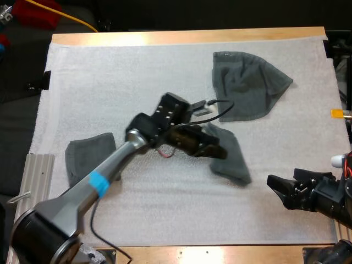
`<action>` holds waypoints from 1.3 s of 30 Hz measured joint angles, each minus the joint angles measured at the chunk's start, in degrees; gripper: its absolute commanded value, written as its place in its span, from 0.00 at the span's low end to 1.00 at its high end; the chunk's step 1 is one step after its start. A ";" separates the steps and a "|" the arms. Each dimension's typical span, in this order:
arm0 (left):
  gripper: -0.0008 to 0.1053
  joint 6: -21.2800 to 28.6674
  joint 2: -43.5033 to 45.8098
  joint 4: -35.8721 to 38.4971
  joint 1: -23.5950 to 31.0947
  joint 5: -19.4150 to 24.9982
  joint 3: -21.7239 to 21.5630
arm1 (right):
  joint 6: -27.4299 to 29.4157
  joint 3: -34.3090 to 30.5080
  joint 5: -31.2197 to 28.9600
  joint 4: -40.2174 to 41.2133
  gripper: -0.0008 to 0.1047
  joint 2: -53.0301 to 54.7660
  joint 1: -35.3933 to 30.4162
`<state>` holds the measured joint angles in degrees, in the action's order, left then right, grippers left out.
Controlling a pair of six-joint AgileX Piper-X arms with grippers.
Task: Pick towel from pile, fold and stack
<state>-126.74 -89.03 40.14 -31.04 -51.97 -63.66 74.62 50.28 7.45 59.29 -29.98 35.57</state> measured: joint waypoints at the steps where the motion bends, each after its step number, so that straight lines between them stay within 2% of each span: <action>1: 0.01 2.04 1.07 2.80 0.86 0.92 -0.15 | 0.00 0.00 0.00 0.00 0.71 0.00 0.00; 7: 0.01 16.93 4.77 20.31 6.52 9.55 -2.96 | 0.00 0.00 0.00 0.00 0.71 0.00 0.00; 10: 0.01 24.08 5.37 28.36 9.96 16.28 -5.16 | 0.00 0.00 0.00 0.00 0.71 0.00 0.00; 13: 0.01 29.42 5.89 34.18 13.00 25.17 -7.41 | 0.00 0.00 0.00 0.00 0.71 0.00 0.00; 14: 0.01 30.19 6.23 35.14 14.11 27.33 -7.81 | 0.00 0.00 0.00 0.00 0.71 0.00 0.00; 18: 0.01 31.49 7.07 35.99 18.05 30.45 -7.98 | 0.00 0.00 0.00 0.00 0.71 0.00 0.00; 22: 0.01 32.23 7.06 36.30 21.05 35.95 -7.98 | 0.00 0.00 0.00 0.00 0.71 0.00 0.00; 30: 0.01 33.73 7.06 36.40 26.63 39.37 -7.25 | 0.00 0.00 0.00 0.00 0.71 0.00 0.00; 36: 0.01 33.82 7.06 34.83 30.10 39.71 -2.24 | 0.00 0.00 0.00 0.00 0.71 0.00 0.00; 39: 0.01 34.38 7.06 34.85 32.61 41.44 -0.29 | 0.00 0.00 0.00 0.00 0.71 0.00 0.00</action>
<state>-92.36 -81.97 74.99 1.57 -10.53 -63.95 74.62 50.28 7.45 59.29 -29.98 35.57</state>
